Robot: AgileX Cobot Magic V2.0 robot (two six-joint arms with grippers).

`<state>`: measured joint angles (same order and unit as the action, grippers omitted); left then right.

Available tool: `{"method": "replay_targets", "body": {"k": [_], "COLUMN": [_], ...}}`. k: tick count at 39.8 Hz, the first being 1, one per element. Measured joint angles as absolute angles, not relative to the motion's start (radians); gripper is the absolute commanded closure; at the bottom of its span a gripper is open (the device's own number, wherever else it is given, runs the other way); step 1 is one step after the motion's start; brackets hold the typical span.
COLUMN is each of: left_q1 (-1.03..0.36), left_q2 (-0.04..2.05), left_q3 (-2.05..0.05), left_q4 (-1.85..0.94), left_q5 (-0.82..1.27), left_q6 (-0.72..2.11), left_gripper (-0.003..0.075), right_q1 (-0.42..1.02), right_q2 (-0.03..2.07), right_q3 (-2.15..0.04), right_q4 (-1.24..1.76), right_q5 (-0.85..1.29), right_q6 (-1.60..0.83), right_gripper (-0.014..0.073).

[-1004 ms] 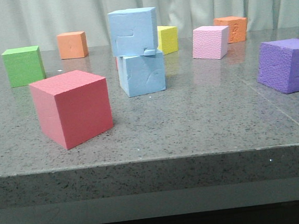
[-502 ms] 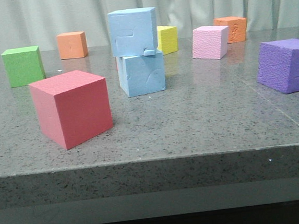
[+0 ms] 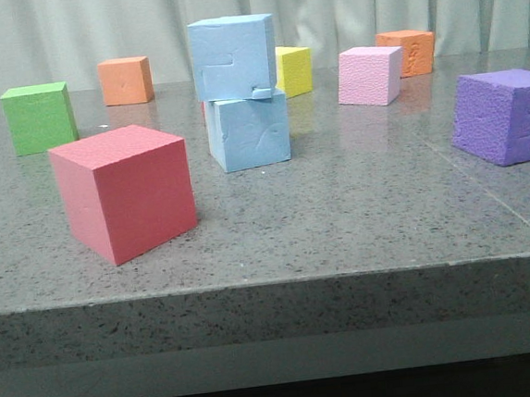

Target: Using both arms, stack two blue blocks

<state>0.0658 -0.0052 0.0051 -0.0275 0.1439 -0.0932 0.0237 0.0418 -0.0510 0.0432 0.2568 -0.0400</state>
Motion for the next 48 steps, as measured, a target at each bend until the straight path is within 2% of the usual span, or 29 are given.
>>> {"method": "replay_targets", "body": {"k": [8,48], "left_q1": [0.066,0.068], "left_q2": [-0.005,-0.005], "left_q3": [0.005,0.005], "left_q4": [-0.028,-0.028], "left_q5": [0.144,0.144], "left_q6": [-0.093,-0.093], "left_gripper": [0.0741,0.0741], "right_q1": [0.019,0.017], "right_q2": [-0.009,-0.01], "right_q3": [0.027,0.027], "right_q4": [0.086,0.101], "right_q5": [0.263,0.265], "right_q6": [-0.042,-0.044], "right_gripper": [0.0662,0.0662]}}
